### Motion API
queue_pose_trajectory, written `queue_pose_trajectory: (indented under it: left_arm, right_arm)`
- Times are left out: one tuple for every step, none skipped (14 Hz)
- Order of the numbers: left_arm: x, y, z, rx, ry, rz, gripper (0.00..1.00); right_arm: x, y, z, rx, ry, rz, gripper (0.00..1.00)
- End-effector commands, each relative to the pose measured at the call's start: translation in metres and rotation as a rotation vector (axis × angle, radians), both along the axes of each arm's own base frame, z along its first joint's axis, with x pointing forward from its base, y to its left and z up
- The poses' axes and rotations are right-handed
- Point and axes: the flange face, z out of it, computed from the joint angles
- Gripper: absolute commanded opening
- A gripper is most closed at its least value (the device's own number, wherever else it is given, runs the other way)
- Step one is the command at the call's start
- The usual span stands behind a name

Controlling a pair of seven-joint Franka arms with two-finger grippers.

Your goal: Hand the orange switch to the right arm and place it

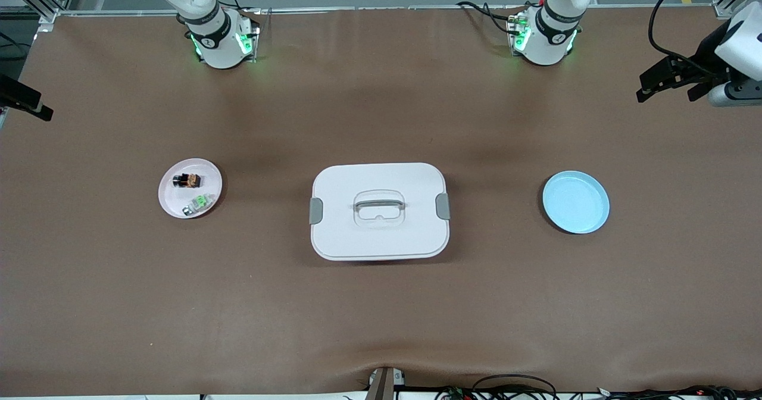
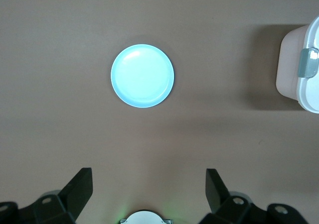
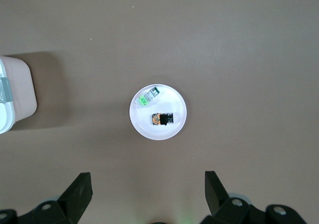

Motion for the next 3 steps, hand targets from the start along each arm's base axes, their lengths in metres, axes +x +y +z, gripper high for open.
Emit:
queue_pose_trajectory:
  left_arm:
    - [-0.0012, 0.0007, 0.0059, 0.017, 0.002, -0.023, 1.00]
    - [-0.0012, 0.0008, 0.0052, 0.017, 0.004, -0.023, 1.00]
    - [-0.0008, 0.0000, 0.0044, 0.017, 0.005, -0.025, 1.00]
  right_arm:
    - [-0.0009, 0.0003, 0.0059, -0.012, 0.001, -0.015, 1.00]
    - [-0.0011, -0.0007, 0.0058, -0.013, 0.001, -0.016, 1.00]
    - [-0.0010, 0.0001, 0.0058, -0.013, 0.001, -0.015, 1.00]
